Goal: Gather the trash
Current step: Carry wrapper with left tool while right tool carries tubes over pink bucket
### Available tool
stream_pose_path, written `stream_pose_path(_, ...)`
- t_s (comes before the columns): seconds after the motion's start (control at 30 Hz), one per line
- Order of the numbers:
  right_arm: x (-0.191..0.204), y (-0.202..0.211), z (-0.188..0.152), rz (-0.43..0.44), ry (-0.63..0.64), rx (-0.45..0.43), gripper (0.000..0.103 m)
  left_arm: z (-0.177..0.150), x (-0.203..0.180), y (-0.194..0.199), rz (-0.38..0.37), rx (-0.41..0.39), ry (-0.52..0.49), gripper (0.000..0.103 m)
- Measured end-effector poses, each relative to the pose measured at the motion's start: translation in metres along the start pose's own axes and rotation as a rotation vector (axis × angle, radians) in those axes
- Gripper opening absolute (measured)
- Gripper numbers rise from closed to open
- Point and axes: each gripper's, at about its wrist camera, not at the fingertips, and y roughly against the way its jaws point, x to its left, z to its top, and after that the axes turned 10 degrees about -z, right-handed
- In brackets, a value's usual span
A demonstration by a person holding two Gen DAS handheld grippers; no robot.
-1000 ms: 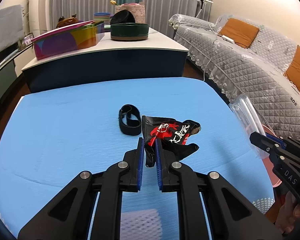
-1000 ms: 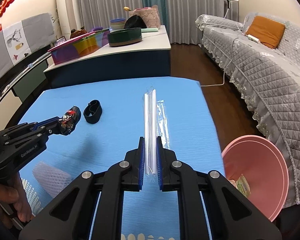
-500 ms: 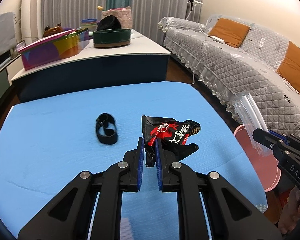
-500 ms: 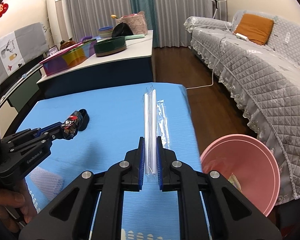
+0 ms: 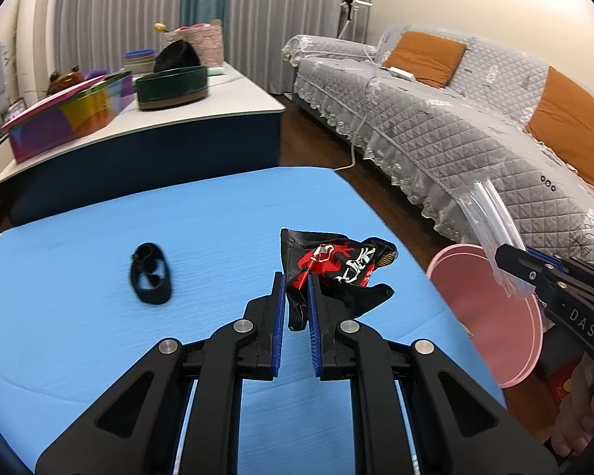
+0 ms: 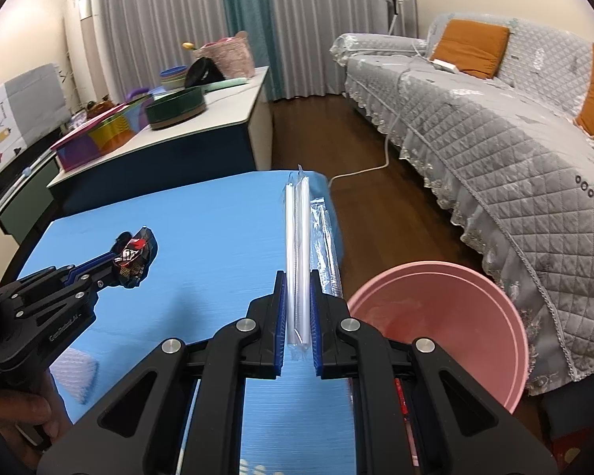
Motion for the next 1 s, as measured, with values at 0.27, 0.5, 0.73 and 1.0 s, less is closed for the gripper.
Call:
stream_pose_path(0.27,-0.036,0.000,0.001,-0.055,-0.055,-0.001,0.011,0.003,-0.026,-0.013,-0.041,0.005,-0.036,0.011)
stream_pose_path(0.5,-0.064,0.001,-0.002,-0.092,-0.086,0.000,0.011,0.009,-0.049,-0.018,-0.073,0.008,-0.055,0.011)
stream_pose_path(0.73,-0.089,0.008,-0.007,-0.122,-0.116,-0.005,0.011,0.008,-0.080,-0.027,-0.100,0.026,-0.088,0.011)
stream_pose_path(1.0,-0.123,0.014,-0.016,-0.158,-0.157,0.003,0.011,0.002,-0.111,-0.040,-0.131,0.056,-0.125,0.011)
